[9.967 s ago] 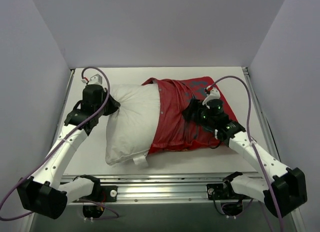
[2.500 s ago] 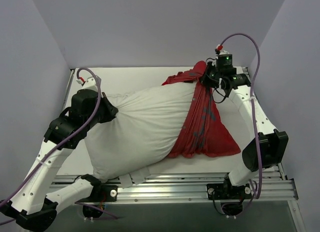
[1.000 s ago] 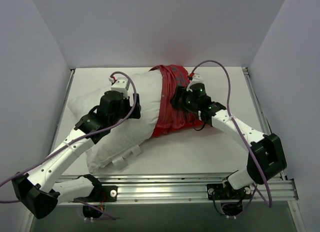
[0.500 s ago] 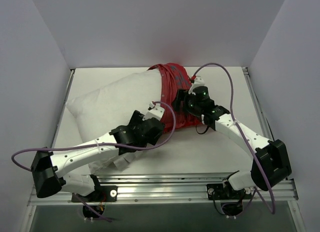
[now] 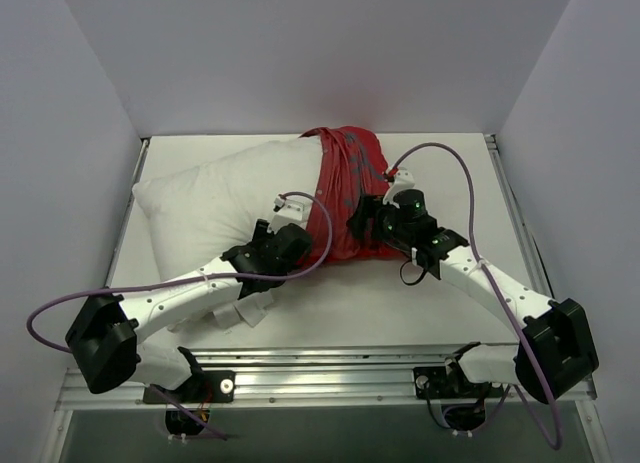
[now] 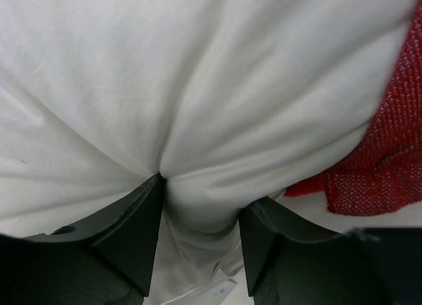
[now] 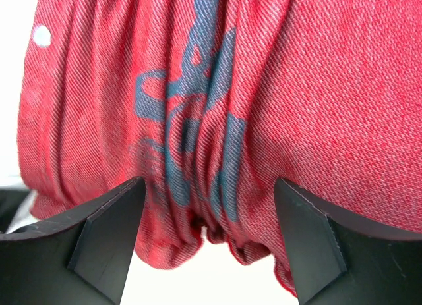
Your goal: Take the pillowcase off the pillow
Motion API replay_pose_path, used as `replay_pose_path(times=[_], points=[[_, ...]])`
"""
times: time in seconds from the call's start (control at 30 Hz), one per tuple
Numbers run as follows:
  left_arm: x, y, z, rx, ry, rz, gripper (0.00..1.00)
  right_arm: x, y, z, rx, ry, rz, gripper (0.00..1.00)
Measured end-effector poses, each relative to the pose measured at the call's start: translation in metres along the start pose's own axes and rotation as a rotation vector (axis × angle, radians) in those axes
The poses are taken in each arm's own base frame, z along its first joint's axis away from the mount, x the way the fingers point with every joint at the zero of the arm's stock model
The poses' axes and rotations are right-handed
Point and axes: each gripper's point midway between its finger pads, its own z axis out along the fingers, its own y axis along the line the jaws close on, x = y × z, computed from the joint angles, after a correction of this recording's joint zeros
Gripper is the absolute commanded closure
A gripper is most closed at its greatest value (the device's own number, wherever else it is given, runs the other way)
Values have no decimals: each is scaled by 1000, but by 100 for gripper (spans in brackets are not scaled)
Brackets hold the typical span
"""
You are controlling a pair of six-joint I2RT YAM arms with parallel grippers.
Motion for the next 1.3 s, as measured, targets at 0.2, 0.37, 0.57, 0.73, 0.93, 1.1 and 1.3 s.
replay_pose_path(times=[0.2,0.37,0.57,0.73,0.93,1.1,1.3], points=[[-4,-5,8,47,2,-58,98,18,5,-4,-22,26,18,25],[0,-9,12,68,28,-56,98,41,21,-8,-39,50,17,26],[-4,-10,9,97,38,-66,98,61,43,-10,-42,48,27,28],[-9,-10,-1,134,34,-83,98,71,36,6,17,54,40,37],[-12,-6,-9,151,29,-94,98,76,24,24,81,54,41,100],[-21,4,-9,135,31,-127,98,57,-2,24,131,31,105,100],[-55,29,-19,166,-16,-262,98,-19,-97,-22,258,-140,420,100]])
